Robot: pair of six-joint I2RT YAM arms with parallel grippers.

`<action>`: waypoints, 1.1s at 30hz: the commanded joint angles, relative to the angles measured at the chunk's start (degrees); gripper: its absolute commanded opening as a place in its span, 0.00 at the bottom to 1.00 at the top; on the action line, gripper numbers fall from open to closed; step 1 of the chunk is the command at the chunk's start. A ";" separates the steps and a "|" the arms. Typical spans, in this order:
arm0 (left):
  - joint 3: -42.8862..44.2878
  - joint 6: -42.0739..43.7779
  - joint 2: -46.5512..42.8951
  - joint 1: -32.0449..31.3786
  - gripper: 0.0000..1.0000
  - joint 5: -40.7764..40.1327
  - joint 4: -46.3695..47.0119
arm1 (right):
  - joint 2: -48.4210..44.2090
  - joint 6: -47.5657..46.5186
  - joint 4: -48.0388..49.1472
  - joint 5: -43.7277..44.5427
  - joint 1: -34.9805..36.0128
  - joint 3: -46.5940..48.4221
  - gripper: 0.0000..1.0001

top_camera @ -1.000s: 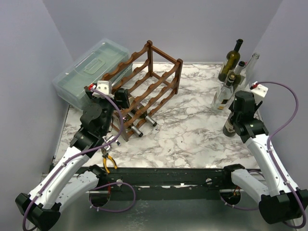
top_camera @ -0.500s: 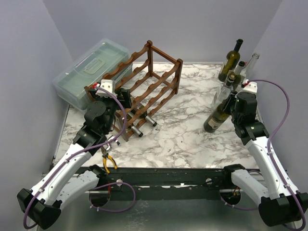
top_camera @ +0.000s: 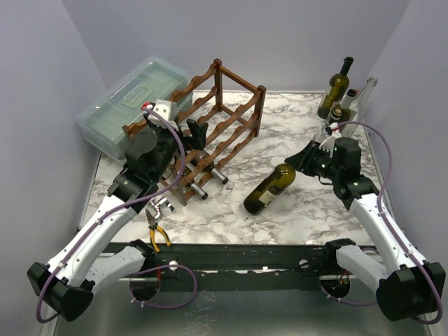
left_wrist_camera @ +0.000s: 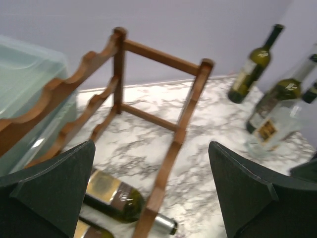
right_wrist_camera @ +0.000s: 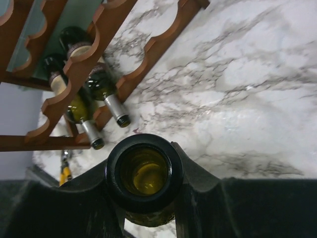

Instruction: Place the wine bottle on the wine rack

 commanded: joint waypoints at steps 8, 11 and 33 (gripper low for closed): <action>14.45 3.57 16.61 -12.01 0.95 25.73 -5.80 | 0.39 22.68 21.03 -10.22 0.26 -9.93 0.00; 15.02 13.49 20.45 -20.53 0.95 20.42 -8.34 | 0.32 25.96 23.05 -9.88 0.24 -11.15 0.01; 11.53 17.65 36.62 -28.22 0.99 2.05 -13.81 | -0.15 32.26 27.15 -13.85 0.26 -10.17 0.01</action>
